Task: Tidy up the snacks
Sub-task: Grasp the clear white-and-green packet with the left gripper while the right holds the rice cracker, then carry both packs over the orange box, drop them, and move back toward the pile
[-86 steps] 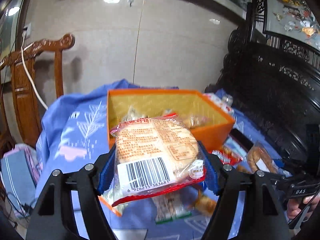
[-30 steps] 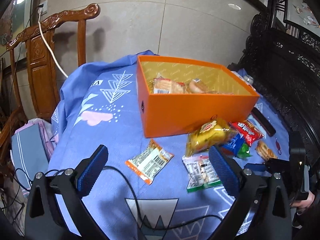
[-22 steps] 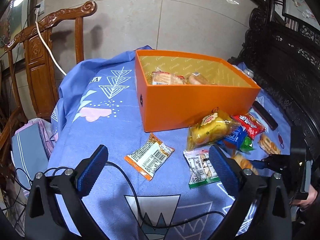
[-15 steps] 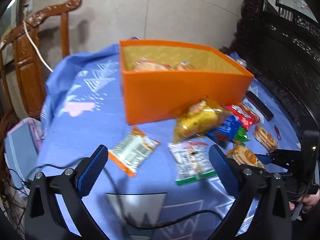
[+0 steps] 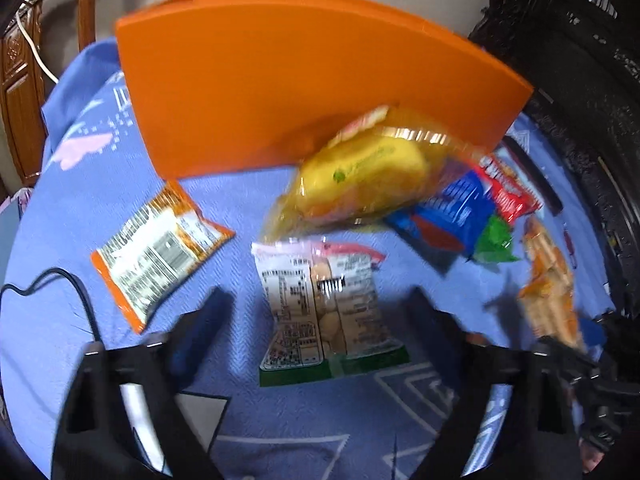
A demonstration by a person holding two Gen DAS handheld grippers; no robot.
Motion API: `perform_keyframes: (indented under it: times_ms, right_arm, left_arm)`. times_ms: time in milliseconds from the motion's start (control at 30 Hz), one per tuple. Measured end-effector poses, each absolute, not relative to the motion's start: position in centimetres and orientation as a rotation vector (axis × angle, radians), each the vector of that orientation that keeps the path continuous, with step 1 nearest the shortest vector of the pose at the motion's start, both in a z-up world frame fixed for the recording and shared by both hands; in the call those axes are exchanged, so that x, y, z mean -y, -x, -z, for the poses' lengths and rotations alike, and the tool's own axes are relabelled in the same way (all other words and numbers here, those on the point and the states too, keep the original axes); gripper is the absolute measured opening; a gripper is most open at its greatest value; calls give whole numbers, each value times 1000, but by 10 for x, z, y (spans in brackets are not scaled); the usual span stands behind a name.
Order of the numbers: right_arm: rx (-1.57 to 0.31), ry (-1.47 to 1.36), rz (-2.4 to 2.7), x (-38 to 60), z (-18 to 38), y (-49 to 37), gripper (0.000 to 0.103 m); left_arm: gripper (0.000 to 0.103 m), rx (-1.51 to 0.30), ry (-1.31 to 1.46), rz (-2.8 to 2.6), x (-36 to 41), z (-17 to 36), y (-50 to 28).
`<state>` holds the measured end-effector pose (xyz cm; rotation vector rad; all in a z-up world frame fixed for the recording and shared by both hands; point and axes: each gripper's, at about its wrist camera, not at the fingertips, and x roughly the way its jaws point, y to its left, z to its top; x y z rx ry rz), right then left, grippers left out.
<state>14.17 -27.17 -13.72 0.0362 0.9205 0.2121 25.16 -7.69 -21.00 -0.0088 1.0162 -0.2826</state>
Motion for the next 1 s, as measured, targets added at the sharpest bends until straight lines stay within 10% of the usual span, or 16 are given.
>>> perform_keyframes:
  times_ms: [333,1000]
  right_arm:
    - [-913,-86,-194,282,137,-141,37]
    - [-739,-88,-241,272,66,-154,37]
  left_arm:
    - [44,-979,-47,300,86,207,-241]
    - [43,-672,9,377,42,83,-212]
